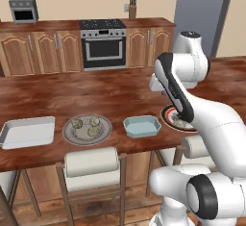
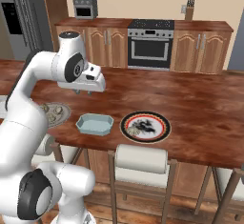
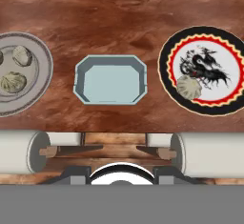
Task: Place two dumplings into each of the tupperware containers and then place the containers in the fridge.
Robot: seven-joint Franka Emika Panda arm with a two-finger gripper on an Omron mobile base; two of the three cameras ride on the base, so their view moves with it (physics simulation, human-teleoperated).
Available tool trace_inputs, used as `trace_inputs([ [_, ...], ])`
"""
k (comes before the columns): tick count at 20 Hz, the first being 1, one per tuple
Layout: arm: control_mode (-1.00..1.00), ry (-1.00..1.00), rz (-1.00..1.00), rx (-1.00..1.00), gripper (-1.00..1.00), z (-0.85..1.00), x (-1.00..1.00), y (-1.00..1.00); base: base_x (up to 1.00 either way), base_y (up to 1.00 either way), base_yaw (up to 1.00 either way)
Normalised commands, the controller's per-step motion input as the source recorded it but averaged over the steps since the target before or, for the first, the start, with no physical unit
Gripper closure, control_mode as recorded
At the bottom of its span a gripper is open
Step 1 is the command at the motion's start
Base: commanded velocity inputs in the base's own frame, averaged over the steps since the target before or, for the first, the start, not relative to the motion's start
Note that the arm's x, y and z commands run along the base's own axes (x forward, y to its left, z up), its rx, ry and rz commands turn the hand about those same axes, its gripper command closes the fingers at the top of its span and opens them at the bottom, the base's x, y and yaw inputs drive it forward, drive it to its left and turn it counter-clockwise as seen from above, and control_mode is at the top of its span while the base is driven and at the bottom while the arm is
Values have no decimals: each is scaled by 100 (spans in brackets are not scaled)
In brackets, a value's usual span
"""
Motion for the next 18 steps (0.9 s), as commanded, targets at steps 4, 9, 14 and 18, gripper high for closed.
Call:
trace_inputs([
  [4, -100, 0, 0, 0, -100, -23, 0, -18, 0, 0, 0],
  [9, -100, 2, 0, 0, -100, -49, 3, -69, 0, 0, 0],
  [14, -100, 7, -2, 0, -100, -42, 19, -76, 0, 0, 0],
  [18, -100, 5, -4, 0, -100, -37, 29, -39, 0, 0, 0],
])
